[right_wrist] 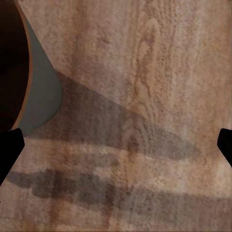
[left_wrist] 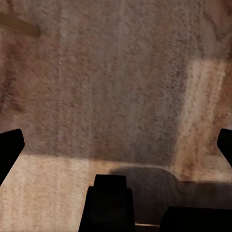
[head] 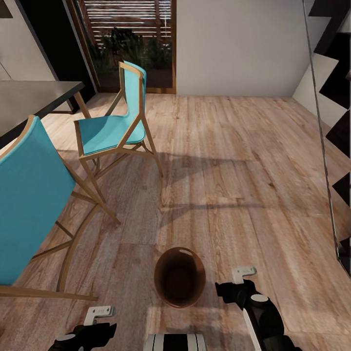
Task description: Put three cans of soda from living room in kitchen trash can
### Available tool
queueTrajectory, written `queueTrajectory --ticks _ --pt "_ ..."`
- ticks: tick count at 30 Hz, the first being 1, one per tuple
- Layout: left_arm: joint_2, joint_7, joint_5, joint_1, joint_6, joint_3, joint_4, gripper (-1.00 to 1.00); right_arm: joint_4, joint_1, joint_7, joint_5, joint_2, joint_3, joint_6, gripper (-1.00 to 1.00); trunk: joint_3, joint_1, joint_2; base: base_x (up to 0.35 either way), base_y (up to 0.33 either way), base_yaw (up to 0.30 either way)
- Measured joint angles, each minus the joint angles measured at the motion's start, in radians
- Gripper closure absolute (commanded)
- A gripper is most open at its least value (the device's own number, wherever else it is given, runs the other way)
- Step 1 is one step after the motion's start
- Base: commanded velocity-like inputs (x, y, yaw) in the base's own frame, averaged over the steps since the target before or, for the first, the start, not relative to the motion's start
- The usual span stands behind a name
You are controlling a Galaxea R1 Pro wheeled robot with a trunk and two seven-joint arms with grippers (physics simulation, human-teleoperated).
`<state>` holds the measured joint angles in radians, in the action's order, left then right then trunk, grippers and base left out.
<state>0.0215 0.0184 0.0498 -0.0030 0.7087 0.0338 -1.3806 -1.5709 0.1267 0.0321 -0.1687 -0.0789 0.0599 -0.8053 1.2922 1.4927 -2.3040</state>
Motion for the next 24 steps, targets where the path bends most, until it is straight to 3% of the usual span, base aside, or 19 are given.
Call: queueTrajectory --ticks 16,24 --pt "0.0 0.0 0.0 0.0 0.0 0.0 0.002 -1.0 0.002 0.004 0.005 0.0 0.0 0.002 -0.002 -1.0 0.0 0.0 0.0 0.0 0.0 0.0" --pt "0.001 0.0 -0.001 0.0 0.0 0.0 0.002 -1.0 0.0 0.004 0.005 0.0 -0.016 0.051 -0.016 -1.0 0.0 0.0 0.0 0.0 0.0 0.0"
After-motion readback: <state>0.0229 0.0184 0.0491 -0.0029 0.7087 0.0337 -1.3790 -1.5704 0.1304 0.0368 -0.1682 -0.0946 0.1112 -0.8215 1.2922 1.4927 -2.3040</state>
